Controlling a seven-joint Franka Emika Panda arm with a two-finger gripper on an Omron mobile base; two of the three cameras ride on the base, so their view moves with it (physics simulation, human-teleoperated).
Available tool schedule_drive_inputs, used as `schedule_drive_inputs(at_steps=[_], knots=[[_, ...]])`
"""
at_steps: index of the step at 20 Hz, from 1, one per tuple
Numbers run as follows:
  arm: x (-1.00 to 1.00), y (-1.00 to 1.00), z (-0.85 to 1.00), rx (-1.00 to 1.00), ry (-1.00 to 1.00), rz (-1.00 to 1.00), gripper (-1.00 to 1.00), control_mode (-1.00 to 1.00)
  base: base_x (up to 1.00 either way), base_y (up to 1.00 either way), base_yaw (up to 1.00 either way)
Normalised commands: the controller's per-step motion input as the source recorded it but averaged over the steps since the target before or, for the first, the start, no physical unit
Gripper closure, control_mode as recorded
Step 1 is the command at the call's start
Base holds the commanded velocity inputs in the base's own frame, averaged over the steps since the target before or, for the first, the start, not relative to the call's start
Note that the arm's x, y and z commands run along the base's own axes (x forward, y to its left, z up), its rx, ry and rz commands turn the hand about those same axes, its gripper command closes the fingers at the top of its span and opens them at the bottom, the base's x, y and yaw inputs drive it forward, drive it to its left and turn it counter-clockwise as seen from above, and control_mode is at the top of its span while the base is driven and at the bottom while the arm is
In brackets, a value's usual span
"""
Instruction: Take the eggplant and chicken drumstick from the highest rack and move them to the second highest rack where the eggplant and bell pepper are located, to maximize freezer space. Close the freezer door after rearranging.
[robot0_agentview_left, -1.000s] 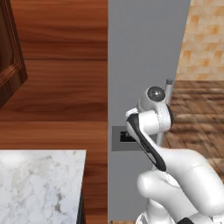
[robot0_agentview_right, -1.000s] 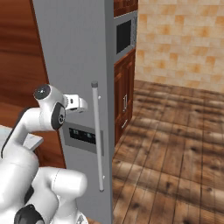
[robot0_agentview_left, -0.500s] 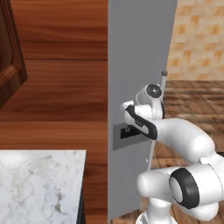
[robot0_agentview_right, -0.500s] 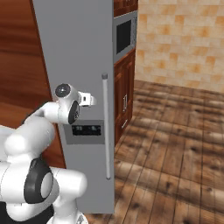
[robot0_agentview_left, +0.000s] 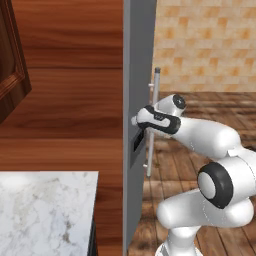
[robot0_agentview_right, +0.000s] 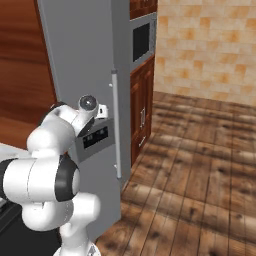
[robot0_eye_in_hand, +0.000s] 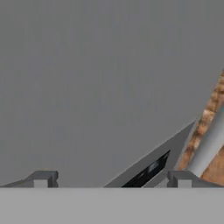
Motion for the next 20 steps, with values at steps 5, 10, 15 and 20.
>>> schedule_drive_inputs(at_steps=[5, 10, 15, 20], knots=[[-0.09, 0.70, 0.00, 0.00, 0.00, 0.33, -1.00, -1.00, 0.00, 0.00, 0.00], [-0.02, 0.71, 0.00, 0.00, 0.00, 0.37, -1.00, -1.00, 0.00, 0.00, 0.00], [0.00, 0.61, -0.06, 0.00, 0.00, 0.62, -1.00, -1.00, 0.00, 0.00, 0.00], [-0.03, 0.54, -0.10, 0.00, 0.00, 0.58, -1.00, -1.00, 0.00, 0.00, 0.00]])
